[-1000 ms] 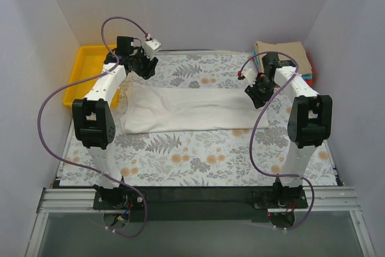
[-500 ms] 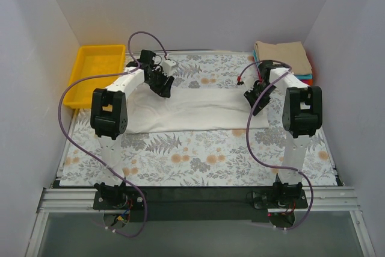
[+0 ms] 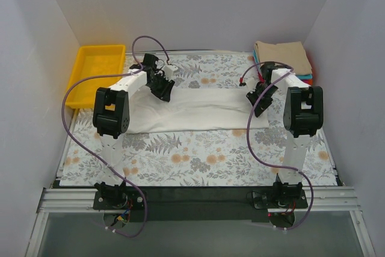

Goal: Fold and stack the t-shirts
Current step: Fold the tshirt

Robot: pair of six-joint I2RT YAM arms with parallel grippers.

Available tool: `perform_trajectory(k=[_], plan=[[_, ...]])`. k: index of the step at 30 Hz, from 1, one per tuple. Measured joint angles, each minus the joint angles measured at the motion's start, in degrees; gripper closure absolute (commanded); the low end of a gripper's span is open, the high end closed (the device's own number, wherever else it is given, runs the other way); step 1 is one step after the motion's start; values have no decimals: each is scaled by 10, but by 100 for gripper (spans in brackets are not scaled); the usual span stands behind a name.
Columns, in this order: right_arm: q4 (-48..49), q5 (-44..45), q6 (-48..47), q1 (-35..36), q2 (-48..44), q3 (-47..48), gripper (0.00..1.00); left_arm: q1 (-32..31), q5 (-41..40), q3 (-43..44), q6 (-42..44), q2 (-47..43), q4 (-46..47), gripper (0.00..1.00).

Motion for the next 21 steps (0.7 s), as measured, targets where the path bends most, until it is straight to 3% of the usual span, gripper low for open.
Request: perform_trajectory(k=[4, 7, 11, 21], plan=[[0, 0, 0, -1, 0, -1, 80, -7, -2, -6, 5, 4, -9, 100], [0, 0, 0, -2, -1, -2, 77, -10, -2, -6, 9, 4, -9, 100], [-1, -1, -2, -8, -10, -3, 58, -10, -2, -14, 14, -1, -7, 100], [-14, -6, -7, -55, -47, 31, 56, -10, 29, -42, 29, -62, 10, 100]])
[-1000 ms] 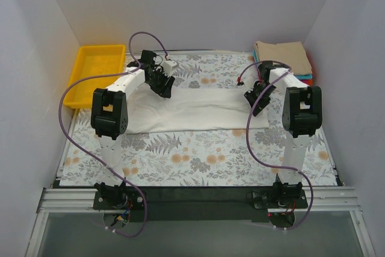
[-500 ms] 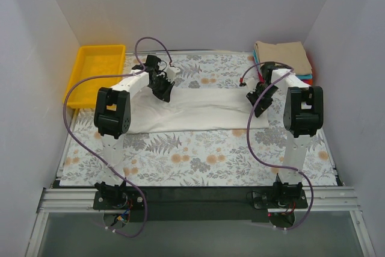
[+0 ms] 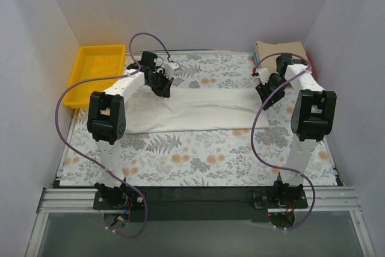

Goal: Fold and stack the t-shirts
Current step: Fold the tshirt

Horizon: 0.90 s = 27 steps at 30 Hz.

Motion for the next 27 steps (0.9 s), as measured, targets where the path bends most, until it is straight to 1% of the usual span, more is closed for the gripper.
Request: perform_trajectory(k=[7, 9, 12, 19, 27], plan=[[-34, -40, 39, -33, 10, 0, 56, 0, 22, -11, 6, -27, 27, 100], [-39, -51, 45, -39, 16, -2, 57, 0, 24, -12, 7, -27, 30, 100], [-45, -63, 54, -41, 22, -10, 59, 0, 24, -16, 9, -27, 31, 100], [-50, -75, 64, -40, 42, -20, 59, 0, 24, -18, 10, -27, 33, 100], [-50, -90, 73, -42, 66, -20, 66, 0, 24, -23, 12, -27, 35, 100]])
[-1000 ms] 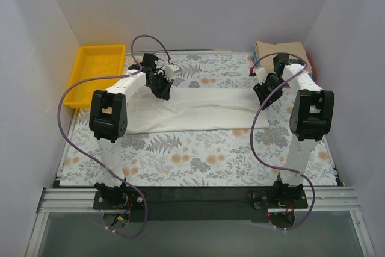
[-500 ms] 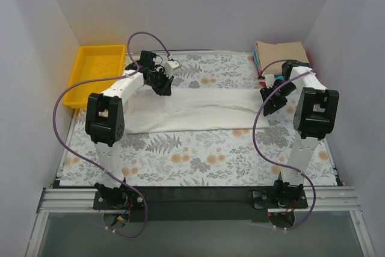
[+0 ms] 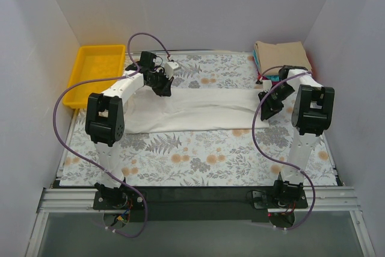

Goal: Fold and stack the t-shirts
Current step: Fold the tshirt

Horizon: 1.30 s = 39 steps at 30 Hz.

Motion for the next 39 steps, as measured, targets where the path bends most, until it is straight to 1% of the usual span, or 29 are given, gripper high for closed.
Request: perform_trajectory(k=[3, 6, 11, 17, 18, 20, 21, 22, 24, 30, 31, 39], plan=[[0, -4, 2, -1, 4, -2, 68, 0, 0, -2, 1, 0, 1, 100], [0, -8, 4, -5, 4, -6, 65, 0, 0, -2, 2, 0, 3, 100], [-3, -12, 10, -16, 4, -7, 64, 0, 0, -2, 2, 0, 5, 100], [-5, -17, 11, -24, 4, -15, 70, 0, 0, -2, 2, 0, 7, 100], [-6, -18, 12, -25, 4, -18, 73, 0, 0, -3, 2, 0, 7, 100], [-7, -22, 12, -24, 4, -23, 75, 0, 0, -3, 2, 0, 7, 100], [-8, -25, 12, -24, 4, -25, 78, 0, 0, -3, 2, 0, 7, 100], [-9, -28, 11, -24, 4, -26, 86, 0, 0, -3, 2, 0, 7, 100], [-11, -35, 9, -24, 4, -26, 99, 0, 0, -3, 2, 0, 7, 100], [-26, -42, 6, -26, 2, -26, 99, 0, 0, -4, 2, 0, 8, 100], [-29, -42, 5, -27, -1, -26, 97, 0, 0, -4, 2, 0, 8, 100], [-42, -37, -6, -39, -46, -41, 99, 0, -4, -22, 2, 0, 11, 100]])
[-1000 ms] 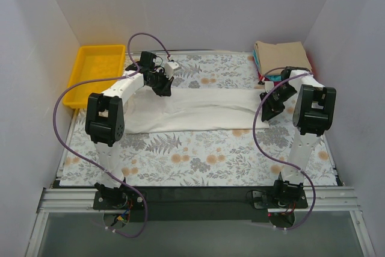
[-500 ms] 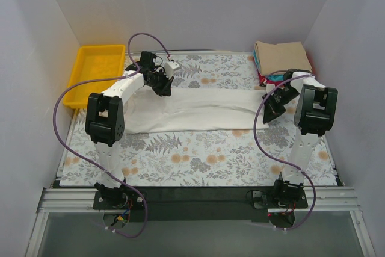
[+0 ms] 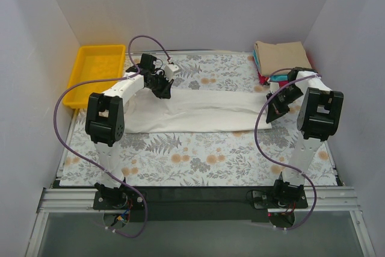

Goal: Fold and stack the t-shirts
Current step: Fold the tshirt

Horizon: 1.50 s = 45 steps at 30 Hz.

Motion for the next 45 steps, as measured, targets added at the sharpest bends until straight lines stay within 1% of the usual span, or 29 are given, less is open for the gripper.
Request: perform_trajectory(k=[1, 2, 3, 5, 6, 7, 9, 15, 16, 17, 19, 20, 22, 23, 25, 26, 29, 32, 36, 38, 40, 43, 44, 45], plan=[[0, 0, 0, -1, 0, 0, 99, 0, 0, 0, 0, 0, 0, 100], [0, 0, -1, -2, 0, 0, 92, 0, 0, 0, 0, 0, 0, 100], [0, 2, -1, -2, 0, -2, 81, 0, 0, 0, 0, 0, 1, 100], [0, 4, -2, -3, 0, -3, 79, 0, 0, 0, 0, 0, 0, 100], [0, 6, -1, -4, 0, -3, 81, 0, 0, 0, 0, 0, 0, 100], [0, 7, -2, -4, 0, -3, 85, 0, 0, 0, 0, 0, 1, 100], [0, 9, -1, -5, 0, -3, 99, 0, -1, 0, 0, 0, 0, 100], [0, 9, 1, -7, 12, -2, 98, 0, -1, 0, 0, 0, 0, 100], [0, 9, 1, -7, 13, -2, 96, 0, -1, 0, 0, 0, 0, 100], [0, 9, 1, -7, 13, -2, 87, 0, -1, 0, 0, 0, 0, 100], [5, 9, -2, -7, 12, -2, 81, 0, -1, 0, 0, 0, 0, 100], [12, 9, -6, -7, 8, -3, 76, 0, -1, 0, 0, 0, 0, 100], [46, 17, -18, -2, -18, -17, 71, 0, -1, 0, 0, 0, 0, 100], [64, 23, -26, 0, -34, -27, 67, 0, -1, 0, 0, 0, 0, 100], [121, 45, -49, 13, -98, -75, 64, 0, -1, 0, 0, 0, 0, 100], [139, 57, -63, 24, -131, -97, 60, 0, -1, 0, 0, 0, 0, 100], [212, 99, -108, 75, -222, -170, 56, 0, -1, 0, 0, 0, -1, 100], [262, 134, -145, 137, -259, -219, 52, 0, 0, 0, 0, 0, -2, 100], [321, 181, -170, 180, -247, -259, 51, 1, 0, 0, 0, 0, -2, 100], [342, 203, -176, 186, -239, -268, 51, 1, 0, 0, 0, 0, -2, 100], [363, 224, -182, 192, -230, -271, 53, 1, -1, 0, 0, 0, -2, 100], [395, 252, -188, 197, -217, -274, 62, 1, -1, 0, 0, 0, -2, 100], [405, 261, -191, 198, -212, -275, 73, 2, -1, 0, 0, 0, -2, 100], [411, 268, -192, 199, -209, -277, 77, 2, -1, 0, -1, 0, -2, 100]])
